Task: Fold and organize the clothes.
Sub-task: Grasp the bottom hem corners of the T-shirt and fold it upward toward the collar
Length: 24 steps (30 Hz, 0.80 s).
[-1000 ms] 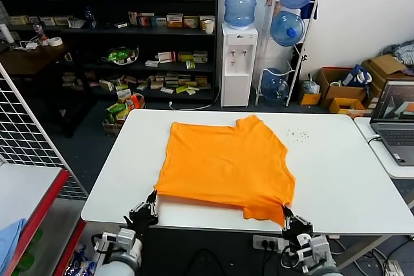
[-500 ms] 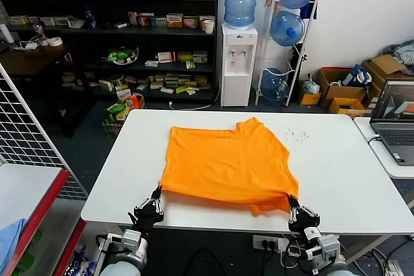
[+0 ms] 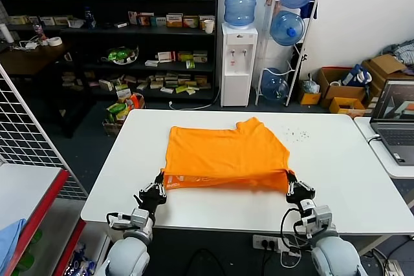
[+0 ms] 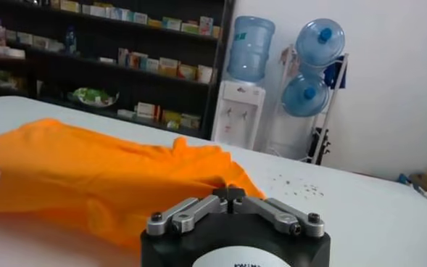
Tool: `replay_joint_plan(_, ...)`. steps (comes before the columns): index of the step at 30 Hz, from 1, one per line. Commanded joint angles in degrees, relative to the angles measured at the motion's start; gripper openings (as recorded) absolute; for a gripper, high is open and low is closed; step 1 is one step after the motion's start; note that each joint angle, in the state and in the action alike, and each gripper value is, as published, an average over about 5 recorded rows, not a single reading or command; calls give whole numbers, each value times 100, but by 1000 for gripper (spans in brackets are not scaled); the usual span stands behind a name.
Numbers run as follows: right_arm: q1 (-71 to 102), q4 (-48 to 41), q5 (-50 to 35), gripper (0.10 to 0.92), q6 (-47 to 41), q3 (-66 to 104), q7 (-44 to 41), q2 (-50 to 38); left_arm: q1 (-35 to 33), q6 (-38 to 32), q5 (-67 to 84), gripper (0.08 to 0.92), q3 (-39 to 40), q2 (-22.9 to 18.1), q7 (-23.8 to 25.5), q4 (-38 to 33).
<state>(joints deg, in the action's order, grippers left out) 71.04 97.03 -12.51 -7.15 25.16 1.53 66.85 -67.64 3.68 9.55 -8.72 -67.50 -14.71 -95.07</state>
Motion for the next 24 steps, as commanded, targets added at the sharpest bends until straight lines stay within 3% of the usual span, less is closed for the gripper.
replay_joint_plan(1,-929,-957,-56,124,49,-274,10,19,686,-11,-63,98,269,-20,30,732)
replay_joint_plan(6,-1175,-1310,-101,133,11,-376,-14,108,780,-40,-26,98,340,-6,202,835)
replay_joint_plan(12,-1115,-1277,-177,276,-39,-404,-47,117,663,-332,90,129,319,-6,259,726)
replay_joint_plan(24,218,45,-236,623,-898,64,48,-190,117,-22,801,467,213,370,147,11)
